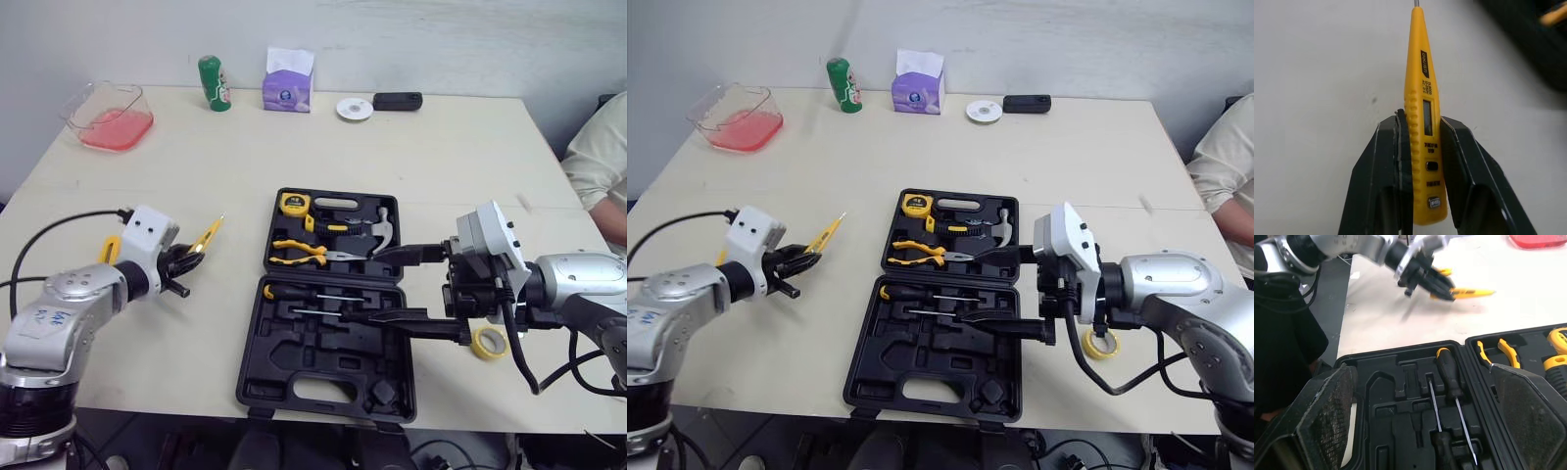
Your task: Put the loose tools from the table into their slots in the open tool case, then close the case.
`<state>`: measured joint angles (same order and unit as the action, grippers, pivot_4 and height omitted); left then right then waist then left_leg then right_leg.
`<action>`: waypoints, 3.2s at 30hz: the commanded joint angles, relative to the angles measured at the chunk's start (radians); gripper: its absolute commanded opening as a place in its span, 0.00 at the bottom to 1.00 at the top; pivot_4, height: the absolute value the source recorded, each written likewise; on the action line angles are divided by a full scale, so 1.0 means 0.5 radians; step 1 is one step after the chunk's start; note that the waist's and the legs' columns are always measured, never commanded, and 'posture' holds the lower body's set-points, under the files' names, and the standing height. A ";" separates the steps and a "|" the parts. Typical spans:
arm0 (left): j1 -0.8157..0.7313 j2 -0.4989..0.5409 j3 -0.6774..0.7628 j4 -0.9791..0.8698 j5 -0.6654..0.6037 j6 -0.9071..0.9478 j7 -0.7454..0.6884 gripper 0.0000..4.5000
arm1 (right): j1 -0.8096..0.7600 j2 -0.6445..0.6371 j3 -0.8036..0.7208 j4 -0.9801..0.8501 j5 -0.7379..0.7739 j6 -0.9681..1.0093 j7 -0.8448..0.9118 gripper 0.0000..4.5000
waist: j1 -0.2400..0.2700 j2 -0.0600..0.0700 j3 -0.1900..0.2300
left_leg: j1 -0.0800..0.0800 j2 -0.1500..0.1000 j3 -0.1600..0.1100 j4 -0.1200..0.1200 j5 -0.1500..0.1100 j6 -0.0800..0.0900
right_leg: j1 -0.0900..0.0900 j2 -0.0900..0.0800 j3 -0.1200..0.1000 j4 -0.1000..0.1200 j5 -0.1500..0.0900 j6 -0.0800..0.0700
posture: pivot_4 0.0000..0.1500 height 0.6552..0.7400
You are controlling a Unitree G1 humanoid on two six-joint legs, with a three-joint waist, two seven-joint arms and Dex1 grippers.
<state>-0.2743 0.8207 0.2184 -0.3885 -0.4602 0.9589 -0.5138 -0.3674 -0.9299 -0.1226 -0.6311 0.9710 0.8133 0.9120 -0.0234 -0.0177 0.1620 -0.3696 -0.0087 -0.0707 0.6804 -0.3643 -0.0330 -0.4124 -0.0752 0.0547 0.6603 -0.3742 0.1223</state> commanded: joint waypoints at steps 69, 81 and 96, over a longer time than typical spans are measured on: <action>-0.849 0.130 -1.101 0.091 0.336 -0.399 -1.479 0.99 | 0.540 -0.127 -0.183 -0.301 -0.187 -0.124 -0.077 1.00 | 0.042 0.001 0.005 | 0.000 -0.010 -0.003 0.008 0.000 0.006 | 0.004 -0.001 -0.014 0.004 0.003 0.006 | 1.00 1.00; -0.455 -0.353 -0.801 0.314 0.189 -0.685 -1.119 0.62 | 0.505 -0.119 -0.128 -0.279 -0.219 -0.138 -0.081 1.00 | 0.044 0.000 0.005 | 0.000 -0.012 -0.004 0.009 0.000 0.006 | 0.004 -0.005 -0.016 0.002 0.004 0.007 | 1.00 1.00; -0.420 -0.267 -0.940 0.202 0.153 -0.252 -1.047 0.01 | 0.489 -0.113 -0.090 -0.273 -0.239 -0.134 -0.090 1.00 | 0.042 0.000 0.005 | 0.001 -0.012 -0.004 0.009 0.000 0.006 | 0.004 -0.004 -0.016 0.003 0.004 0.007 | 1.00 1.00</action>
<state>-0.4921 0.6750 -0.2367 -0.2612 -0.3953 0.8434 -1.0378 -0.1137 -0.9901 -0.1618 -0.7452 0.8470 0.7625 0.8677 -0.0022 -0.0178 0.1646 -0.3694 -0.0147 -0.0727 0.6851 -0.3644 -0.0299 -0.4106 -0.0774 0.0466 0.6617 -0.3723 0.1258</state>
